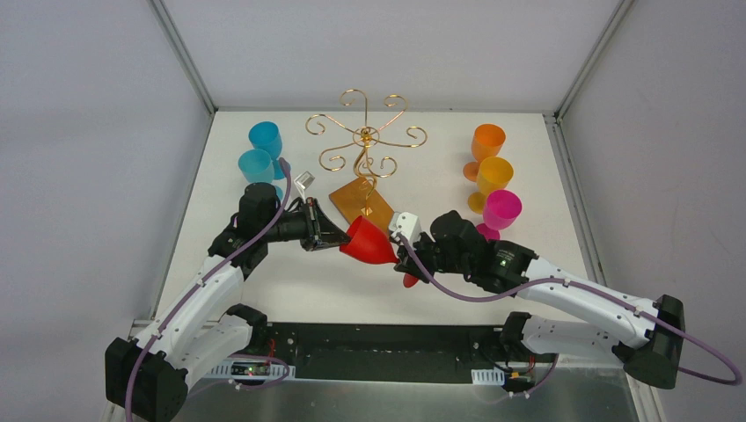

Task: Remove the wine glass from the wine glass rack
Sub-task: Place the wine glass at the center of the board.

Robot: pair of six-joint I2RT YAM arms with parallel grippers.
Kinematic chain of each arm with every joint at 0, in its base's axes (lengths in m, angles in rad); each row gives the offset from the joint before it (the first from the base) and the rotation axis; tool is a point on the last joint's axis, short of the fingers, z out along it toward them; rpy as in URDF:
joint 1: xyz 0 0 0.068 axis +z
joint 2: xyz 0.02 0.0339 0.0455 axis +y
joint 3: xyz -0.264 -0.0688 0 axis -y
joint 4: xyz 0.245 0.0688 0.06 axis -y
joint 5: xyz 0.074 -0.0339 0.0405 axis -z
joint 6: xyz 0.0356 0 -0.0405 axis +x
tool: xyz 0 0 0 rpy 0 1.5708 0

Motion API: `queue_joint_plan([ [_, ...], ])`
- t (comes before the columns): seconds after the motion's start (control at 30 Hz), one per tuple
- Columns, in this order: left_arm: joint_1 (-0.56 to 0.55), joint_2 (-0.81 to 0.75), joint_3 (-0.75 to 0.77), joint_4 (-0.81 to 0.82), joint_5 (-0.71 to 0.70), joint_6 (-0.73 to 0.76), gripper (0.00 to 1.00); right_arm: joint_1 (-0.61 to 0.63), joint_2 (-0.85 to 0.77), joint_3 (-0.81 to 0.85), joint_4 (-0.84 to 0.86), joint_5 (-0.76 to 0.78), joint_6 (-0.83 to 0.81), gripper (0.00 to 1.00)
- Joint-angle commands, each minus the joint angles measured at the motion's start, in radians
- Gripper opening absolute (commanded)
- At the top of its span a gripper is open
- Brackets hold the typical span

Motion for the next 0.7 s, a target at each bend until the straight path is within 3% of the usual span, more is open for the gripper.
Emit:
queue_joint_plan([
  [0.0, 0.01, -0.012, 0.034, -0.072, 0.005, 0.066, 0.0, 0.006, 0.001, 0.062, 0.045, 0.048, 0.004, 0.16],
  [0.1, 0.018, -0.034, 0.072, -0.184, -0.052, 0.132, 0.0, 0.006, -0.029, 0.054, 0.027, 0.108, 0.004, 0.4],
  [0.27, 0.065, -0.039, 0.182, -0.402, -0.145, 0.258, 0.0, 0.004, -0.102, 0.028, 0.009, 0.21, 0.034, 0.57],
  [0.47, 0.13, -0.02, 0.358, -0.669, -0.356, 0.42, 0.0, 0.0, -0.139, 0.054, -0.068, 0.387, 0.162, 0.72],
  [0.67, 0.153, 0.009, 0.493, -0.829, -0.637, 0.526, 0.0, -0.03, -0.114, 0.118, -0.164, 0.543, 0.287, 0.79],
])
